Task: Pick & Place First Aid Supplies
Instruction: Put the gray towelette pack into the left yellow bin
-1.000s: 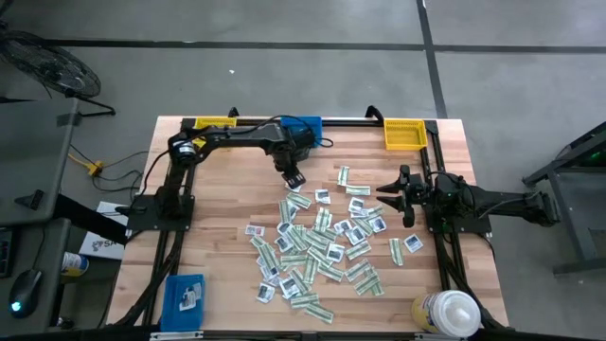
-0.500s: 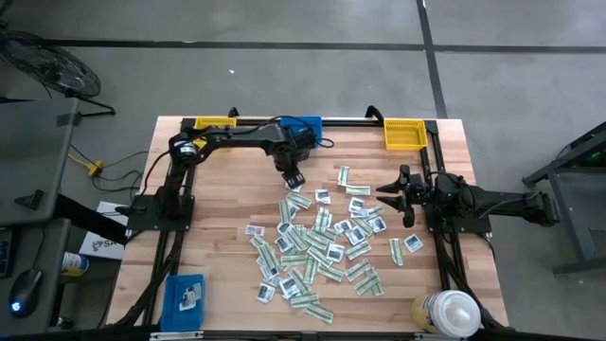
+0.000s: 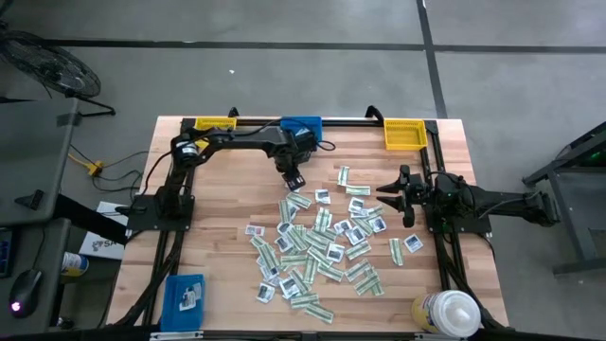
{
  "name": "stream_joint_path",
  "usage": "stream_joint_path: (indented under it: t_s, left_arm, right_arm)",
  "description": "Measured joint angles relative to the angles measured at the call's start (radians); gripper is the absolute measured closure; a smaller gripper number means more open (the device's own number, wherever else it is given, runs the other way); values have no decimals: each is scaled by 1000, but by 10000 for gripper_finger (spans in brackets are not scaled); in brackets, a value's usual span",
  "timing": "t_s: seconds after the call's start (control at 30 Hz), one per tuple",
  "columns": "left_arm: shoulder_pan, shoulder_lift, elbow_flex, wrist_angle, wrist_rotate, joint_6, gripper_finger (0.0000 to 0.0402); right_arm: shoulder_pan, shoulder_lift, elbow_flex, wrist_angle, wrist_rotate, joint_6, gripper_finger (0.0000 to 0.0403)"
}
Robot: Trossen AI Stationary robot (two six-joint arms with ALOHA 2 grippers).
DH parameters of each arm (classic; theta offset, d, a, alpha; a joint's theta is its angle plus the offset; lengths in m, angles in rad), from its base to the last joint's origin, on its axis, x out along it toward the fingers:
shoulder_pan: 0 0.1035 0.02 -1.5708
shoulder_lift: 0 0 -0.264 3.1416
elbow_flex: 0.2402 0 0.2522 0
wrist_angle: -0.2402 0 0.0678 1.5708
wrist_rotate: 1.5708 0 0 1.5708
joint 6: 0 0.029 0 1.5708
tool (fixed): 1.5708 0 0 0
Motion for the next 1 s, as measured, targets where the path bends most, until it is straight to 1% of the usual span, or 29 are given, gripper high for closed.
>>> stream_joint_path:
  t_s: [0.33, 0.7, 0.83, 1.0]
  left_arm:
    - [-14, 37, 2, 23, -20, 12, 300]
    - [-19, 65, 4, 4, -16, 34, 302]
    - [-18, 67, 4, -10, -16, 35, 328]
    - [-16, 68, 3, -22, -22, 57, 391]
  right_arm:
    - [0, 0, 0, 1, 0, 0, 274]
    - [0, 0, 0, 0, 0, 0, 274]
    - [0, 0, 0, 0, 0, 0, 274]
    - [0, 0, 0, 0, 0, 0, 274]
